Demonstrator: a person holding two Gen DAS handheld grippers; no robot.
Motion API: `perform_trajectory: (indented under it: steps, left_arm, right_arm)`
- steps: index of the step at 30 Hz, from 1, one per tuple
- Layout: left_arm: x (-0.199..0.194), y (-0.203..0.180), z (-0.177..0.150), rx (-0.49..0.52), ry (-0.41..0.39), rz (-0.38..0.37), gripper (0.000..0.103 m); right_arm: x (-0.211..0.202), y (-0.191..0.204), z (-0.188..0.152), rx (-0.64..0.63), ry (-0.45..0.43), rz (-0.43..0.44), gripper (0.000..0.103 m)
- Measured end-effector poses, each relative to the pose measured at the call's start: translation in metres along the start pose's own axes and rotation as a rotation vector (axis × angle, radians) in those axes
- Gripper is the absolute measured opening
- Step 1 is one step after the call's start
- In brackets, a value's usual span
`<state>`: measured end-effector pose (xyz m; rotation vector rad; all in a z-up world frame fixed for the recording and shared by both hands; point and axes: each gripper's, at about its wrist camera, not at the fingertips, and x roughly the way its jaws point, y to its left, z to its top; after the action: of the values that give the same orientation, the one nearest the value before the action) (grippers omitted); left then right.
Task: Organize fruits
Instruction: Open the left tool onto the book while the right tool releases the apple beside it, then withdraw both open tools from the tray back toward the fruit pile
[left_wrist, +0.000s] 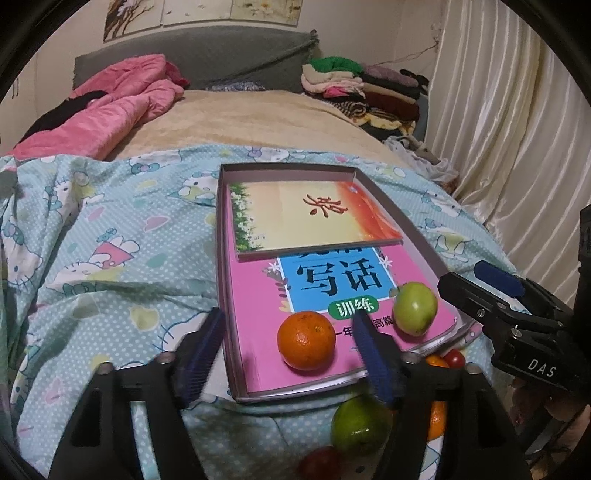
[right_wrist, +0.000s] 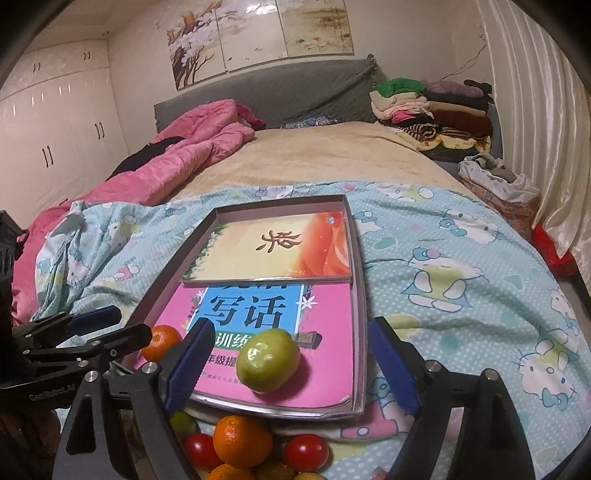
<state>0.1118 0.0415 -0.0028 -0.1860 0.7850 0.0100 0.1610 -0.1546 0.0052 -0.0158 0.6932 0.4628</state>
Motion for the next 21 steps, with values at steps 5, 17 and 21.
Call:
perform_trajectory:
  steps: [5, 17, 21]
  left_arm:
    - [-0.004, -0.001, 0.001, 0.006, -0.013, 0.001, 0.075]
    - [-0.017, 0.007, 0.000, -0.040, -0.028, -0.002, 0.075]
    - [-0.020, 0.012, -0.001, -0.064, -0.030, -0.003, 0.075]
  right_arm:
    - [-0.005, -0.003, 0.002, 0.023, -0.019, 0.010, 0.085]
    - [-0.029, 0.003, 0.007, 0.014, -0.088, 0.017, 0.094]
    - [-0.040, 0.000, 0.009, 0.027, -0.125, 0.022, 0.098]
